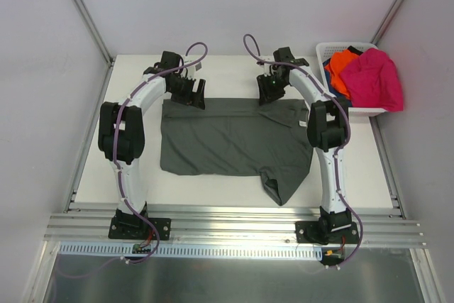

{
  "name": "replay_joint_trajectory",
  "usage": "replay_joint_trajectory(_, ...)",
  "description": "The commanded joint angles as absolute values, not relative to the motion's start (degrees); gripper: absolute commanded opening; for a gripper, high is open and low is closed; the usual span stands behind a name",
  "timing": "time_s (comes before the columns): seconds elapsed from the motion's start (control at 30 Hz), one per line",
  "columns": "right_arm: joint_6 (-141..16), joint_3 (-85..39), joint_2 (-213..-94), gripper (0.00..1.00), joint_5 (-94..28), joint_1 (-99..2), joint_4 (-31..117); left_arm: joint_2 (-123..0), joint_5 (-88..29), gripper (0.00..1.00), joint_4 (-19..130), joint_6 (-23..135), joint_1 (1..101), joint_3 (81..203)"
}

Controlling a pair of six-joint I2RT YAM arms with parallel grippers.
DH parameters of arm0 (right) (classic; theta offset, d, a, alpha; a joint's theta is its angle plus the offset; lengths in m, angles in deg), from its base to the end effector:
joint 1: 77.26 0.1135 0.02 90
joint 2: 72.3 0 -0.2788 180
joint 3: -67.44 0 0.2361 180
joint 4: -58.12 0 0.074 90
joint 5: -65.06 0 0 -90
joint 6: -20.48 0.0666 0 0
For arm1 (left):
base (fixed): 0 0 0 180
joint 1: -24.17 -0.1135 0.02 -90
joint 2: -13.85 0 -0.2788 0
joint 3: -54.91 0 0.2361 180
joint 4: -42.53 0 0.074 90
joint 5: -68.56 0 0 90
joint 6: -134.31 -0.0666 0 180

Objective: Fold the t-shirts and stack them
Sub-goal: Fold the tshirt

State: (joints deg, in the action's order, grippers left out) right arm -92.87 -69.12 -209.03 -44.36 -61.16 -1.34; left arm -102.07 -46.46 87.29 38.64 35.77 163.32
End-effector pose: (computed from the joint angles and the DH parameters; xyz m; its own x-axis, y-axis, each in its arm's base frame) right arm 0.5014 0.1678 0.1859 -0.5934 -0.5603 -0.5779 -0.7169 0.6943 0.0630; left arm 0.4431 -0.1197 0.2271 -0.7279 0.2408 -0.6420 0.5101 0.8158 -0.2724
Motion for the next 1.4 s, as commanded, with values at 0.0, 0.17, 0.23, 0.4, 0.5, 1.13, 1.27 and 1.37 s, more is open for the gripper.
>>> replay_joint_trajectory(0.0,-93.7,-71.8,-206.5,0.42,-43.3,-61.9,-0.6,-99.0,-47.4,0.81,88.1,39.3,35.9,163.2)
replay_joint_trajectory(0.17,-94.0,-71.3,-206.3,0.43,-43.1,-62.1,-0.9,-99.4,-47.4,0.81,88.1,39.5,35.9,163.9)
replay_joint_trajectory(0.23,-94.0,-71.1,-206.2,0.42,-43.2,-62.1,-1.0,-99.4,-47.4,0.81,88.1,39.5,35.9,164.0)
replay_joint_trajectory(0.4,-94.0,-70.2,-205.4,0.09,-43.1,-62.2,-1.2,-99.7,-47.3,0.81,88.1,39.4,35.9,164.2)
replay_joint_trajectory(0.5,-94.1,-69.4,-204.7,0.01,-42.8,-62.4,-1.3,-99.9,-47.4,0.81,88.1,39.5,35.9,164.6)
replay_joint_trajectory(1.13,-90.6,-51.3,-186.4,0.01,-44.6,-60.7,-4.3,-102.2,-49.1,0.81,88.1,39.8,35.9,168.1)
replay_joint_trajectory(1.27,-87.2,-42.9,-182.2,0.17,-46.8,-58.5,-4.7,-102.3,-49.4,0.81,88.1,40.0,35.9,169.0)
replay_joint_trajectory(1.37,-85.7,-39.5,-181.6,0.40,-48.8,-56.6,-4.8,-102.3,-49.3,0.80,88.0,40.4,35.9,169.6)
